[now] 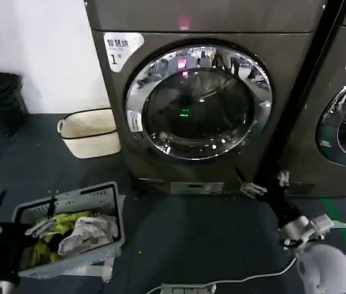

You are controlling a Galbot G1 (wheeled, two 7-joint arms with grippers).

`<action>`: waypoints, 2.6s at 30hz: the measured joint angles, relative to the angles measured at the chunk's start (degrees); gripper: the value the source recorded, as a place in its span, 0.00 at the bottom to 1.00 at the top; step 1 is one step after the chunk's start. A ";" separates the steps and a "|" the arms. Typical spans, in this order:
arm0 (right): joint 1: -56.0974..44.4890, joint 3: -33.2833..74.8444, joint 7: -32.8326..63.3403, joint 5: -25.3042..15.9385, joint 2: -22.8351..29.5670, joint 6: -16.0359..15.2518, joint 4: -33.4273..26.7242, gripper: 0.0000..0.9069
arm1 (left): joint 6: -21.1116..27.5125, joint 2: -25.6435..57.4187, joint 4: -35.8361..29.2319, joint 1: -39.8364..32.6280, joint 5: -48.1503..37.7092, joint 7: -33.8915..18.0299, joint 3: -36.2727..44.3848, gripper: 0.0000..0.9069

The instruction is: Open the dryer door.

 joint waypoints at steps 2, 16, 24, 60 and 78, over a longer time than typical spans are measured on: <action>1.83 -1.56 -0.76 0.23 -2.33 -0.19 -1.46 1.00 | -0.75 0.17 0.00 -0.11 0.13 0.02 -0.03 1.00; 19.78 -18.49 -7.13 1.00 -7.54 0.89 -12.85 1.00 | -5.47 -0.30 0.00 -0.24 0.68 6.10 -0.47 1.00; 28.34 -26.40 -8.09 1.23 -6.01 1.79 -21.31 1.00 | -2.75 -0.48 0.00 -0.33 0.03 6.10 -0.81 1.00; 45.94 -39.19 -5.16 -1.15 6.64 1.44 -40.16 1.00 | -2.98 -0.74 0.00 -0.64 1.44 6.67 -1.48 1.00; 50.44 -42.16 -6.08 -3.04 11.41 2.06 -47.95 1.00 | -3.78 -1.02 -0.01 -0.57 1.93 7.03 -1.14 1.00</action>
